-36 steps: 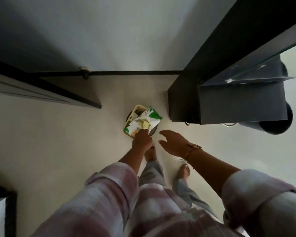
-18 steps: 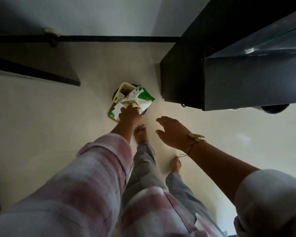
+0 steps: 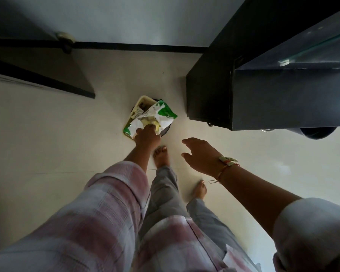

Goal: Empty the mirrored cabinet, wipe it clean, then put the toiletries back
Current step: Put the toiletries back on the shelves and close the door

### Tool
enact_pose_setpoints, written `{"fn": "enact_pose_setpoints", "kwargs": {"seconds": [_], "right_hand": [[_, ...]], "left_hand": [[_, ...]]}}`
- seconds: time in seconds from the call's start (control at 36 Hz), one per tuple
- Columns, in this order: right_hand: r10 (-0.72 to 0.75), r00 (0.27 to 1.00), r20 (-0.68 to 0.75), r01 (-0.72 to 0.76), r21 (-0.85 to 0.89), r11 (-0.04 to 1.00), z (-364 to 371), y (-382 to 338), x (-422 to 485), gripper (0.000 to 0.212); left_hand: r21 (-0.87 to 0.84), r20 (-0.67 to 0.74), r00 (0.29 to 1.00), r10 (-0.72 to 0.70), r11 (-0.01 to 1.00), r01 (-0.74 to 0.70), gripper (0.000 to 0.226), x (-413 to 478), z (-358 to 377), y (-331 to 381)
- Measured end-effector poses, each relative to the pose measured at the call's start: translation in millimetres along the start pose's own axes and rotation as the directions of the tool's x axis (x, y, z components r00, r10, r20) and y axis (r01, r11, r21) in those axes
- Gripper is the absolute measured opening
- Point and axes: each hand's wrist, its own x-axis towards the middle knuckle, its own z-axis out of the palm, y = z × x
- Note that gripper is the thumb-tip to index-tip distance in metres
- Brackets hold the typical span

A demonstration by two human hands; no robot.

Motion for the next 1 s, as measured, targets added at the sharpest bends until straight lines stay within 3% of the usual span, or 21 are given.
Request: {"fn": "enact_pose_setpoints", "kwargs": {"seconds": [0.14, 0.31, 0.47, 0.56, 0.61, 0.72, 0.83, 0.94, 1.0], "right_hand": [[-0.030, 1.000, -0.010, 0.029, -0.012, 0.999, -5.1, 6.7, -13.3, 0.052], [-0.051, 0.998, -0.034, 0.052, 0.021, 0.998, -22.1, 12.2, -33.1, 0.054], [-0.162, 0.980, -0.118, 0.172, 0.076, 0.982, -52.6, 18.2, -72.0, 0.071], [-0.250, 0.950, -0.188, 0.273, 0.110, 0.956, -77.6, 33.4, -97.3, 0.079], [-0.299, 0.927, -0.228, 0.330, 0.114, 0.937, -95.7, 48.1, -114.0, 0.068], [-0.379, 0.866, -0.327, 0.412, 0.036, 0.910, -121.8, 97.8, -133.4, 0.024], [-0.267, 0.858, -0.440, 0.340, 0.095, 0.936, -139.7, 167.1, -146.8, 0.021], [0.034, 0.808, -0.588, 0.188, 0.312, 0.931, -152.0, 248.5, -155.5, 0.014], [0.123, 0.765, -0.632, 0.116, 0.323, 0.939, -157.3, 285.1, -149.0, 0.008]], "left_hand": [[-0.017, -0.079, 0.996, 0.049, 0.999, -0.050, 0.047, -22.8, -2.3, 1.8], [0.118, -0.204, 0.969, 0.142, 0.986, -0.120, 0.054, -72.3, -8.3, 14.6], [0.201, -0.347, 0.884, 0.313, 0.946, -0.255, 0.062, -164.4, -16.8, 55.9], [0.241, -0.436, 0.802, 0.409, 0.911, -0.333, 0.061, -215.1, -25.0, 95.2], [0.249, -0.489, 0.733, 0.473, 0.881, -0.402, 0.058, -243.5, -26.3, 125.9], [0.233, -0.496, 0.700, 0.514, 0.855, -0.463, 0.053, -270.6, -15.1, 190.4], [0.208, -0.446, 0.694, 0.566, 0.819, -0.535, 0.060, -271.6, -3.5, 256.3], [0.181, -0.335, 0.730, 0.595, 0.801, -0.570, 0.060, -247.8, 4.8, 327.1], [0.191, -0.301, 0.755, 0.583, 0.813, -0.551, 0.060, -227.5, 7.9, 358.4]]}}
